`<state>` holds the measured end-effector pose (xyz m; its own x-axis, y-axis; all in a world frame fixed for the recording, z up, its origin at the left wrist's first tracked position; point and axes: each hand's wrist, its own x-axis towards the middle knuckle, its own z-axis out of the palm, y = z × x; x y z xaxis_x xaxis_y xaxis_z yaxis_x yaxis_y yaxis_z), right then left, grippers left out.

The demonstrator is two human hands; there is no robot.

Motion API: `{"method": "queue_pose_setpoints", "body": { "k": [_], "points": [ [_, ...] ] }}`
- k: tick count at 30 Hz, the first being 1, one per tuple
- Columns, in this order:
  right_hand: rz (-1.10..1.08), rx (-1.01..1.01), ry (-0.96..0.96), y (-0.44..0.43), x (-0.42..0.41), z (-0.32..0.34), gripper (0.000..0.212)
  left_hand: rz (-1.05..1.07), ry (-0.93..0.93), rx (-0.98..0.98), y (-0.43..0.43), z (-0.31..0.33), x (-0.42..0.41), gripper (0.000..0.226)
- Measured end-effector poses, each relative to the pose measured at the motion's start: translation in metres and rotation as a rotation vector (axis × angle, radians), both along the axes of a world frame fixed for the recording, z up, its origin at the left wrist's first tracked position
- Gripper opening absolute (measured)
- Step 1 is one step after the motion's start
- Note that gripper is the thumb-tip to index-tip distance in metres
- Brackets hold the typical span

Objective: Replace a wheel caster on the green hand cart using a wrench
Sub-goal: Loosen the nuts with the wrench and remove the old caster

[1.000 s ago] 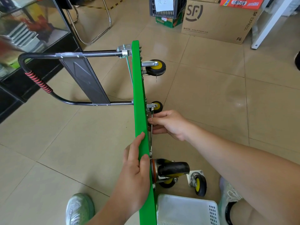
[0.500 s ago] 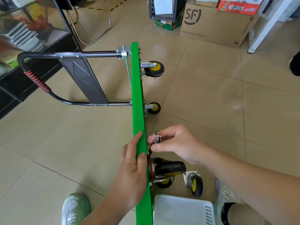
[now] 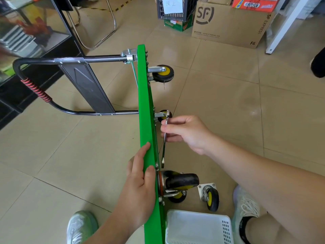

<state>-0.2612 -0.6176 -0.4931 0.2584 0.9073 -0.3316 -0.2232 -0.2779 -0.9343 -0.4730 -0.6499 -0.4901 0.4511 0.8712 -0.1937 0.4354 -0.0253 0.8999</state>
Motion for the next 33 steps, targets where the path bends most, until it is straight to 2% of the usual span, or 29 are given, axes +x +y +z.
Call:
{"method": "queue_pose_setpoints", "body": {
  "k": [6,12,20,24,27,33],
  "points": [
    [0.029,-0.078,0.001,0.022,-0.006,-0.027,0.014,0.004,-0.01,-0.004,0.001,-0.001,0.0,0.054],
    [0.026,-0.156,0.079,0.034,-0.008,-0.045,0.025,0.01,-0.018,-0.017,0.0,0.001,0.0,0.052],
    [0.066,-0.141,0.115,0.036,-0.007,-0.05,0.032,0.005,-0.012,-0.01,0.0,0.002,0.001,0.053],
    [0.044,-0.169,0.155,0.034,-0.006,-0.052,0.027,0.004,-0.012,-0.016,-0.001,0.002,0.001,0.052],
    [0.064,-0.143,0.125,0.031,-0.009,-0.048,0.034,0.001,-0.01,-0.019,0.0,0.002,0.0,0.052],
    [0.093,-0.041,-0.004,0.005,-0.018,-0.013,0.019,-0.005,-0.012,-0.021,0.0,0.002,0.0,0.051]
  ]
}}
